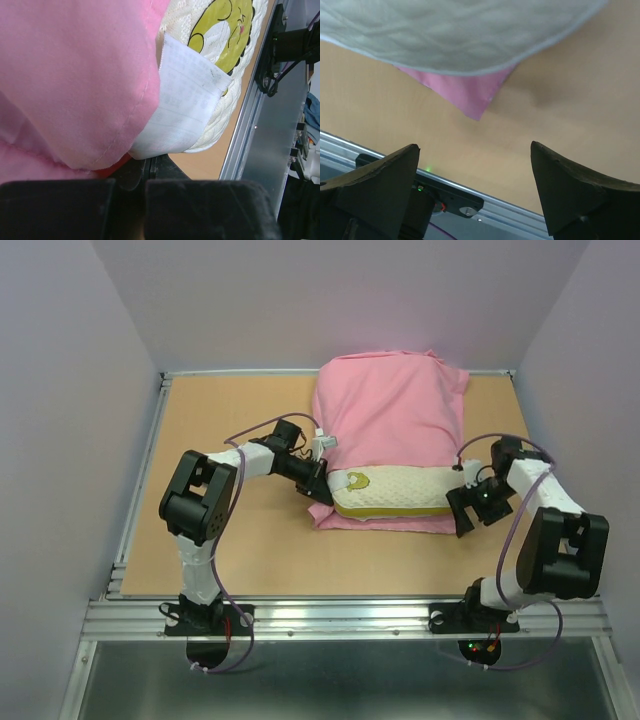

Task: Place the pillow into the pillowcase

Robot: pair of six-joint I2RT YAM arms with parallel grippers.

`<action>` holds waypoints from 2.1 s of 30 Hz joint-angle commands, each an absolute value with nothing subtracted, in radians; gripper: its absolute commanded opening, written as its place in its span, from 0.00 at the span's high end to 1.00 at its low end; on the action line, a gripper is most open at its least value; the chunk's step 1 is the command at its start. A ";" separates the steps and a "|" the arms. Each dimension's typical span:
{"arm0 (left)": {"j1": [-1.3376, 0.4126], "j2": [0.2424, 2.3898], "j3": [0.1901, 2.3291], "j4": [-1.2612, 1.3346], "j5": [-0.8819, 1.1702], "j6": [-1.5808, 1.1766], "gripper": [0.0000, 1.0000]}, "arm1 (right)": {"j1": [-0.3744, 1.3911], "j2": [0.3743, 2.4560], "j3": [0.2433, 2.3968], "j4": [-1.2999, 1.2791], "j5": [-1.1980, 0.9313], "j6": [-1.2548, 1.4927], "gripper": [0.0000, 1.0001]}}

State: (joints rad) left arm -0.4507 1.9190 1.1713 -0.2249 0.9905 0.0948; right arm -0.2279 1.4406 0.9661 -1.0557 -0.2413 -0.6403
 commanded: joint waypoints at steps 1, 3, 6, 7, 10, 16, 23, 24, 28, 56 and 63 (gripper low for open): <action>-0.449 1.911 1.193 -0.178 1.008 0.106 1.00 | -0.160 1.477 0.917 -0.925 -0.190 -0.519 0.03; -0.449 1.916 1.200 -0.173 1.008 0.103 1.00 | -0.121 1.505 0.890 -0.844 -0.113 -0.493 0.03; -0.448 1.921 1.203 -0.163 1.011 0.101 1.00 | -0.115 1.529 0.879 -0.799 -0.118 -0.500 0.03; -0.448 1.928 1.204 -0.161 1.011 0.100 1.00 | -0.115 1.522 0.871 -0.770 -0.161 -0.512 0.03; -0.445 1.944 1.206 -0.156 1.011 0.101 1.00 | -0.097 1.467 0.776 -0.672 -0.244 -0.561 0.03; -0.422 1.959 1.213 -0.153 1.008 0.104 1.00 | -0.041 1.394 0.605 -0.415 -0.155 -0.522 0.08; -0.402 1.985 1.232 -0.170 1.011 0.112 1.00 | -0.031 1.342 0.563 -0.314 -0.110 -0.465 0.06; -0.402 1.986 1.235 -0.170 1.011 0.113 1.00 | -0.031 1.322 0.564 -0.316 -0.129 -0.469 0.02; -0.402 1.999 1.242 -0.170 1.009 0.109 1.00 | -0.026 1.363 0.589 -0.316 -0.157 -0.463 0.02; -0.282 1.658 1.364 -0.251 1.037 0.062 1.00 | -0.046 0.945 1.021 -0.586 -0.126 -0.434 0.99; -0.268 1.612 1.405 -0.124 1.052 -0.046 1.00 | -0.046 1.060 1.250 -0.537 -0.152 -0.345 0.88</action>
State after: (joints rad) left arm -0.2806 1.6489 1.3647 -0.2344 1.0260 0.0345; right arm -0.0326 1.0458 1.0836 -0.6724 -0.1566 -0.3988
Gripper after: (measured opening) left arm 0.026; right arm 0.170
